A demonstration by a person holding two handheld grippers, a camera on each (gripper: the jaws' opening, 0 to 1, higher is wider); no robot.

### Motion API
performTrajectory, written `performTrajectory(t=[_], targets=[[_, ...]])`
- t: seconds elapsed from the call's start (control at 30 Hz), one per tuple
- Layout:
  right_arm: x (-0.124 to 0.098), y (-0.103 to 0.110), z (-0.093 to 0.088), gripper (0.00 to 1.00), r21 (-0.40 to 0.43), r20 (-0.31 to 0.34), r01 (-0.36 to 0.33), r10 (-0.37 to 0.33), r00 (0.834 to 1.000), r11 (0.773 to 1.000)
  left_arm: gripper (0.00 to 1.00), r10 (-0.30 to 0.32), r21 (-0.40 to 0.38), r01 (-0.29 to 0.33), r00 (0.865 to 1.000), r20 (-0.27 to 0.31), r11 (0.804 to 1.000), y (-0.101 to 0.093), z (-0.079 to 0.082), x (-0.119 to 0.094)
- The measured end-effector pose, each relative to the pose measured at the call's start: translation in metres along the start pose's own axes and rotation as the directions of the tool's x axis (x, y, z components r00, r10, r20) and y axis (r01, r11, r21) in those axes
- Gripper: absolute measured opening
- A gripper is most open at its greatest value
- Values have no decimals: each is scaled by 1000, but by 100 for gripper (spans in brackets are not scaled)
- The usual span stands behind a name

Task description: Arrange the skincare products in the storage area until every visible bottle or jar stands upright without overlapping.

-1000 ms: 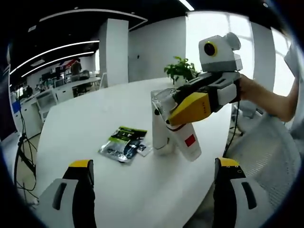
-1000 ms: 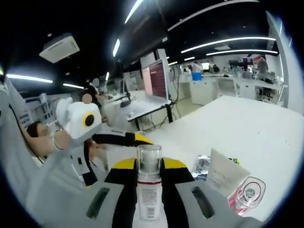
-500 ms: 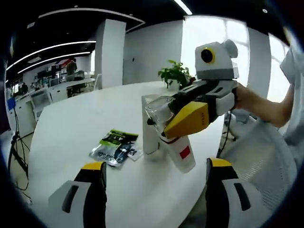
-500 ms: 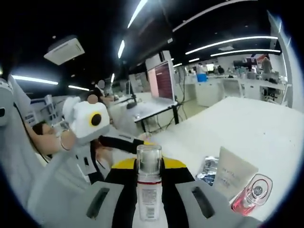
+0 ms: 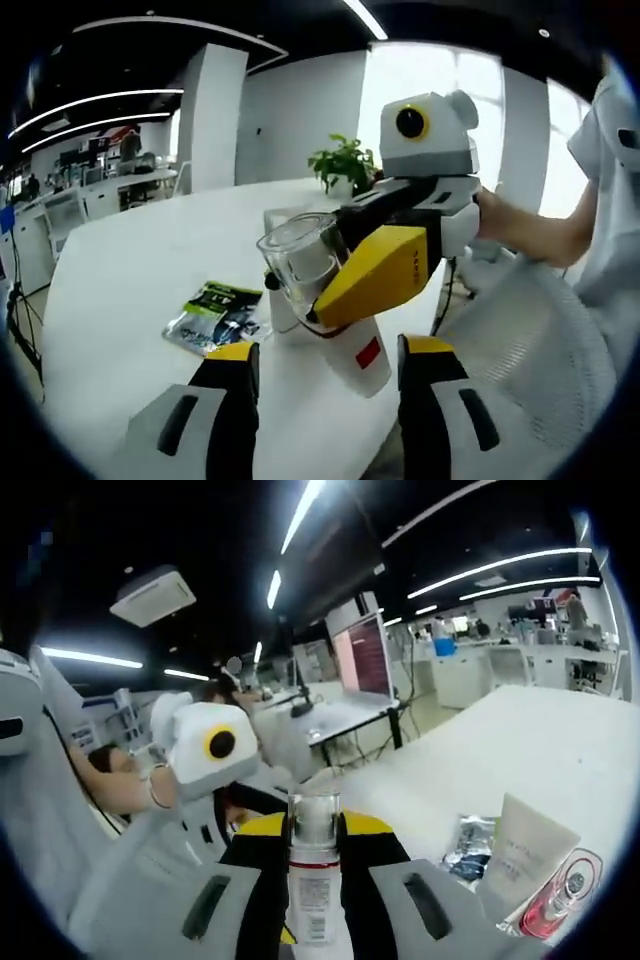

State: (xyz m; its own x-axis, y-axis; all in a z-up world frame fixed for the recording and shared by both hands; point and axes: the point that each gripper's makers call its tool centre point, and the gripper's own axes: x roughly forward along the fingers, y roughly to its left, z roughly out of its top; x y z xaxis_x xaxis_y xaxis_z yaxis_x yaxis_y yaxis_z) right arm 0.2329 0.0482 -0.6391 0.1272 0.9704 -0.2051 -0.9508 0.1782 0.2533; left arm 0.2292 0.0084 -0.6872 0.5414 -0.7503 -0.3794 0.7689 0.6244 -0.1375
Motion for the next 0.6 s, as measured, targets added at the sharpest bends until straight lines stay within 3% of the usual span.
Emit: performTrajectory(t=[0.07, 0.3, 0.6], targets=[[1, 1, 1, 18, -6, 1, 1, -1, 1000, 1000, 50, -18, 3, 18, 1000, 0, 1000, -3, 0, 0], [3, 6, 2, 18, 1, 3, -27, 27, 1000, 1000, 33, -55, -5, 55, 998, 4, 998, -9, 0, 1], [0, 10, 5, 18, -21, 14, -62, 62, 998, 998, 32, -73, -14, 73, 997, 17, 997, -10, 3, -1]])
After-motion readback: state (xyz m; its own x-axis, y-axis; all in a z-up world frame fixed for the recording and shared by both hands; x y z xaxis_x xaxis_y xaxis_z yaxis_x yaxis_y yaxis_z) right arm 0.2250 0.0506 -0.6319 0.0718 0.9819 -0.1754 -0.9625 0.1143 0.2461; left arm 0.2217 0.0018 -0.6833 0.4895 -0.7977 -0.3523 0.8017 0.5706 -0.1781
